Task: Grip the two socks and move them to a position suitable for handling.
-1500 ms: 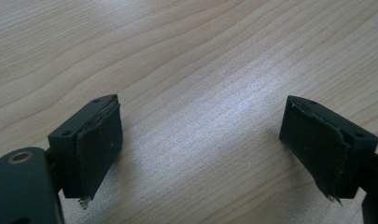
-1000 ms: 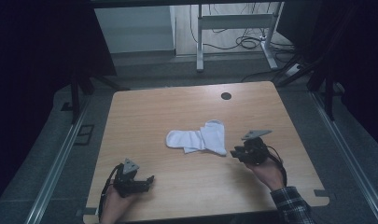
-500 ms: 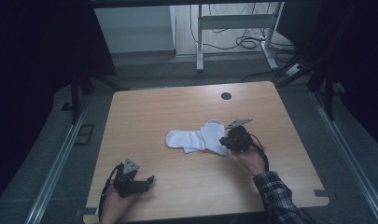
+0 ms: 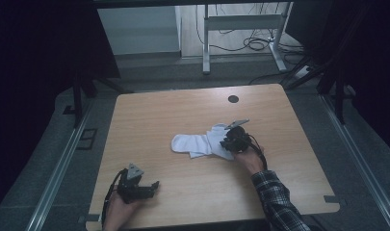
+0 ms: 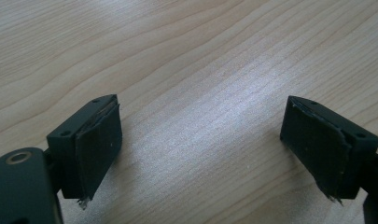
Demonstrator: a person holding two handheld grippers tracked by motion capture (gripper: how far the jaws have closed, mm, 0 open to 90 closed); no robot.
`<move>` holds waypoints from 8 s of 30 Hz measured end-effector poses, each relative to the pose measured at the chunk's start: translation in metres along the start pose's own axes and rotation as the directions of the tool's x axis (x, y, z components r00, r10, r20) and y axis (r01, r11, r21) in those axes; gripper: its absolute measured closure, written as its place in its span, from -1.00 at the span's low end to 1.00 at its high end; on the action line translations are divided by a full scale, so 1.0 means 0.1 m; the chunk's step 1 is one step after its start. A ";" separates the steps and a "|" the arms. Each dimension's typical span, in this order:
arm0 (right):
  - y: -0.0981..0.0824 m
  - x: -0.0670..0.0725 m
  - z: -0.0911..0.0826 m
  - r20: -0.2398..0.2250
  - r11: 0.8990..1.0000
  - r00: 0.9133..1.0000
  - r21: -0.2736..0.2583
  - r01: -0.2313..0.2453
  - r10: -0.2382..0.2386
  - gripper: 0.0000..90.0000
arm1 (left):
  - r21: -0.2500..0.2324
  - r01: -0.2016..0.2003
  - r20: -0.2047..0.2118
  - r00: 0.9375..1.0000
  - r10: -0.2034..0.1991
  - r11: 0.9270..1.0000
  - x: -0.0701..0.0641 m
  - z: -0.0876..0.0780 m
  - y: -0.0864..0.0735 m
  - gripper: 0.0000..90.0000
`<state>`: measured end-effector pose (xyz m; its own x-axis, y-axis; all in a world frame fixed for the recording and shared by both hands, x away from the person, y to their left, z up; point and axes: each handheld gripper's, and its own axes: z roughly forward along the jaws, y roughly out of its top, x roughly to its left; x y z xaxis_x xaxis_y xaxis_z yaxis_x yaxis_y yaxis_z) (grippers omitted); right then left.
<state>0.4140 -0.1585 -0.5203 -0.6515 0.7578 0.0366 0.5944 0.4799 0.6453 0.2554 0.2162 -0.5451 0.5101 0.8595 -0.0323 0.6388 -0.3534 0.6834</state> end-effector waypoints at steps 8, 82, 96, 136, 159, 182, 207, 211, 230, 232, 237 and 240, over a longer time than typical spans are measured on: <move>-0.02 0.04 0.02 -0.002 1.000 1.000 0.009 0.010 -0.010 0.90 | 0.000 0.000 0.000 1.000 0.000 1.000 0.00 0.00 0.00 -0.72; -0.47 -0.50 -0.97 0.180 0.996 0.981 -0.073 -0.057 0.070 0.27 | 0.023 -0.005 0.004 1.000 0.005 1.000 -0.02 -0.01 0.02 -0.72; -0.80 -0.29 -0.88 0.070 0.999 0.998 -0.053 0.003 0.001 0.00 | -0.025 -0.039 0.124 0.991 0.042 0.999 -0.38 -0.04 0.30 -0.49; -0.51 -0.75 -0.54 0.129 0.998 0.990 -0.039 -0.055 0.059 0.39 | -0.101 -0.110 0.259 0.957 0.133 0.989 -1.51 0.66 0.84 -0.15; -0.61 -0.71 -0.63 0.057 0.992 0.991 -0.051 -0.115 0.117 0.84 | -0.056 -0.120 0.266 0.955 0.131 0.991 -1.42 0.61 0.80 0.84; -0.91 0.05 -1.13 -0.054 0.997 0.998 -0.053 -0.048 0.045 0.78 | 0.001 -0.139 0.223 0.965 0.135 0.990 -0.75 0.26 0.80 0.67; -1.22 -0.31 -1.10 0.062 0.997 0.996 -0.058 -0.058 0.062 0.17 | -0.027 -0.023 0.033 0.999 0.024 0.999 -0.26 0.40 1.10 0.29; -1.27 -0.37 -1.09 0.086 0.998 0.995 -0.051 -0.046 0.050 0.14 | -0.024 -0.002 -0.006 1.000 0.002 1.000 -0.15 0.49 1.20 0.39; -1.36 -0.43 -1.03 0.062 0.998 0.997 -0.050 -0.041 0.044 -0.12 | 0.035 0.106 -0.020 0.994 -0.105 0.994 -0.02 0.97 1.20 0.74; -1.36 -0.44 -1.02 0.055 0.997 0.997 -0.059 -0.049 0.053 -0.14 | 0.037 0.089 -0.011 0.996 -0.088 0.995 -0.05 0.95 1.23 0.90; -1.37 -0.44 -1.02 0.054 0.997 0.997 -0.063 -0.052 0.056 -0.15 | -0.025 0.080 0.059 0.995 -0.078 0.996 -0.18 0.83 1.41 0.91; -1.37 -0.43 -1.02 0.053 0.996 0.997 -0.064 -0.055 0.058 -0.15 | -0.051 0.056 0.078 0.996 -0.052 0.997 -0.28 0.77 1.55 0.91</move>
<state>0.3129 -0.3022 -0.5321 -0.5896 0.8070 0.0332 0.5975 0.4082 0.6901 0.3846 0.1089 -0.4940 0.5196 0.8454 -0.1239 0.6359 -0.2857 0.7170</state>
